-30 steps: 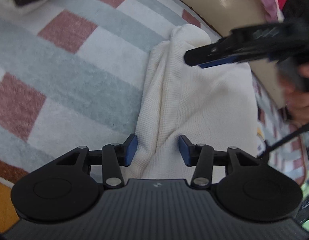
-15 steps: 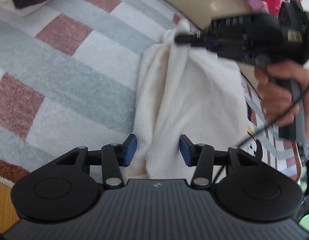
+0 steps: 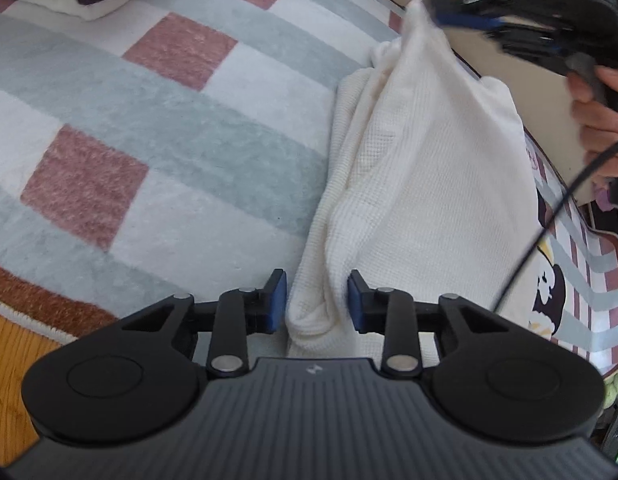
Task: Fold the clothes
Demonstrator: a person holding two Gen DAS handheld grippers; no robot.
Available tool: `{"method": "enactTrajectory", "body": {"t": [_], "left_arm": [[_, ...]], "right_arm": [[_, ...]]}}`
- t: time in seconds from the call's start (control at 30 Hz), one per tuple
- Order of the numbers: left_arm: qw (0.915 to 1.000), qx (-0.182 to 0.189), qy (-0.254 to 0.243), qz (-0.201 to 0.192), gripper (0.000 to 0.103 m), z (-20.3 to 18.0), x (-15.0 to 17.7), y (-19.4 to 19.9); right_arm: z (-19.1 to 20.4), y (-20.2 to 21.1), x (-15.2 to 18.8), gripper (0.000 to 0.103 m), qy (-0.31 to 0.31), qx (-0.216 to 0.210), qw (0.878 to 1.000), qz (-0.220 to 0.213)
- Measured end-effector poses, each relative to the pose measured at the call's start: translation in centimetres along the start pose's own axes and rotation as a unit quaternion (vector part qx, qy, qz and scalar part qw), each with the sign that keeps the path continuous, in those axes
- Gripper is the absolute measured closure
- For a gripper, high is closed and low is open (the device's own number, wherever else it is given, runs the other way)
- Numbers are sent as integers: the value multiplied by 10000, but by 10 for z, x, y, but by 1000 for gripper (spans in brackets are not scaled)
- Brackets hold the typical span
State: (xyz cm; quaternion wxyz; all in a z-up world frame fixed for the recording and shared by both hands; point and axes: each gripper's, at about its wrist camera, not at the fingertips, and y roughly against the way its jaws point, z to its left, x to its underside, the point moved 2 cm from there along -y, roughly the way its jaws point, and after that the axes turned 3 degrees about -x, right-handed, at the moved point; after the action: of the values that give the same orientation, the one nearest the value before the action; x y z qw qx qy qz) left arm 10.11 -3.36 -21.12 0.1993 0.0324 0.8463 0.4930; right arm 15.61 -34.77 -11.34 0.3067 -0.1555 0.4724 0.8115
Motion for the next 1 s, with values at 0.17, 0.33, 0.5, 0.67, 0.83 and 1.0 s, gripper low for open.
{"method": "enactTrajectory", "body": {"t": [0.17, 0.33, 0.5, 0.67, 0.83, 1.0], "left_arm": [[9999, -93, 28, -79, 68, 0, -1, 5], [9948, 379, -306, -890, 64, -17, -10, 41], [9839, 1011, -349, -1434, 62, -37, -42, 24], [9924, 169, -782, -933, 67, -55, -43, -33], [9939, 115, -721, -830, 67, -49, -41, -28], [9929, -663, -500, -854, 55, -33, -44, -21]], "right_arm": [[-57, 69, -15, 64, 282, 1242, 9891, -734], [-105, 102, 17, 54, 16, 1933, 9800, -481], [-141, 102, 58, 38, -669, 1704, 9823, -388], [-155, 77, 71, 75, -950, 1491, 9825, -582], [-158, 72, 63, 76, -645, 2068, 9729, -808], [-150, 94, 68, 60, -542, 2388, 9641, -1026]]}}
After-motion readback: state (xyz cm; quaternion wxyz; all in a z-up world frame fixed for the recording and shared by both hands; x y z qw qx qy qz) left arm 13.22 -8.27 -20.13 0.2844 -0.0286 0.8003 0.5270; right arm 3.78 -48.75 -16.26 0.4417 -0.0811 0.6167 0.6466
